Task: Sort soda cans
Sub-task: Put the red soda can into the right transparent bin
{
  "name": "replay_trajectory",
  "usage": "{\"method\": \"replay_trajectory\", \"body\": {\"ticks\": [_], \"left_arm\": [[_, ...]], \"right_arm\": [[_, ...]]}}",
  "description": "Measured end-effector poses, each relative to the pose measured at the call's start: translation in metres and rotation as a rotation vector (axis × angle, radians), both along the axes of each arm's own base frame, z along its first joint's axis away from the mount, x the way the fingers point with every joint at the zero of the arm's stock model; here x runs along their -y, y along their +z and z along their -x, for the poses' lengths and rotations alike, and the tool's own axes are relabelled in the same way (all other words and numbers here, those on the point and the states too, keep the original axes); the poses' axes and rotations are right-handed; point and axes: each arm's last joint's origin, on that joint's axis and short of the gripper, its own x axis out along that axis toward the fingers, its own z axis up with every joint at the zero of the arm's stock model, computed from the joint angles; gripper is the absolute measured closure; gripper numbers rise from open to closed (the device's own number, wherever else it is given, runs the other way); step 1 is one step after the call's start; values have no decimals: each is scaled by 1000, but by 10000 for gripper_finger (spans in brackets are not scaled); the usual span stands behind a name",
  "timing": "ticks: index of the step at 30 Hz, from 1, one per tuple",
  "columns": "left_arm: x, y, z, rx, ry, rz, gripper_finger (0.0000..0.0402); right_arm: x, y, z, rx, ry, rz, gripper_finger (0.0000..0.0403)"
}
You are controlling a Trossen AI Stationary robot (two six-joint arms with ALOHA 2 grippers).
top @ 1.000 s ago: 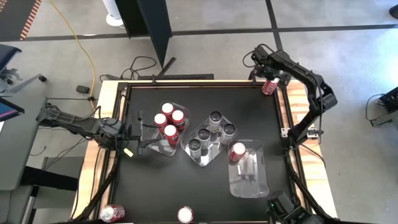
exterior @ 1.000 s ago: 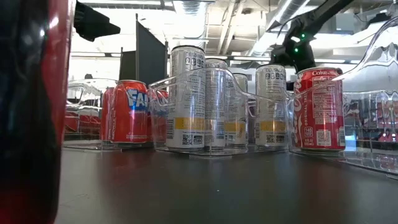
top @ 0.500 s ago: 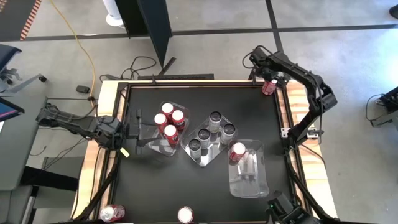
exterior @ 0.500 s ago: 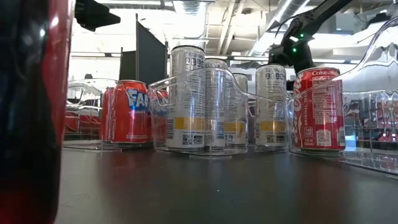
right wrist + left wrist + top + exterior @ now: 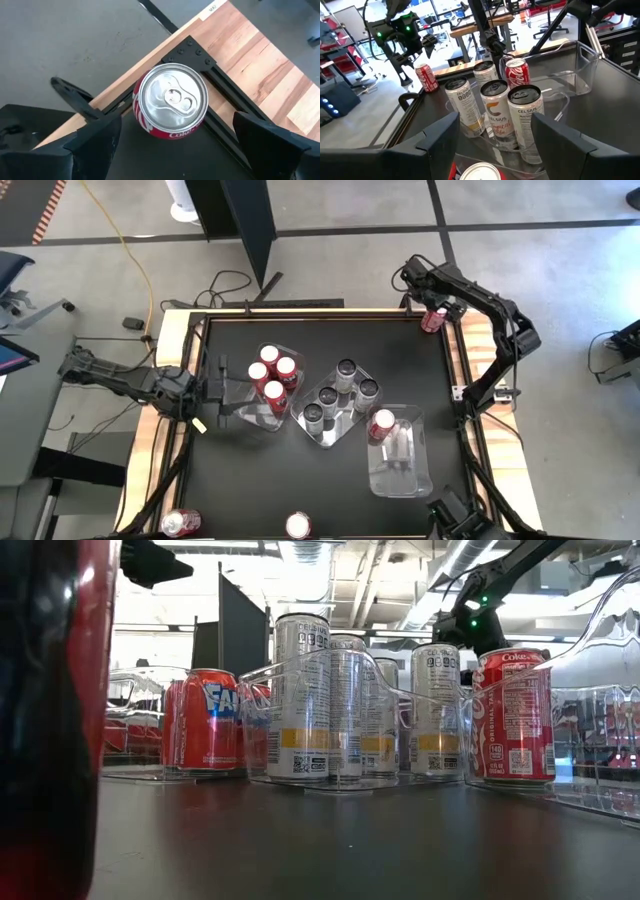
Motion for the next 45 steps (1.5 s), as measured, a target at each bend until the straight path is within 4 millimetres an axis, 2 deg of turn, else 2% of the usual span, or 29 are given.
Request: {"method": "replay_trajectory", "body": {"ticks": [12,35,45], "left_arm": [[-3,3,11,25,1,8,162],[-3,-1,12,-15,4,13,162],[-3,-1,12,-16,4,14,162]], "right_arm": [[7,-14,-4,-49,-29,-5,3],[12,-20,-1,-47,-68,-1,3],[11,-32,-2,-79,-77,26,3]]}}
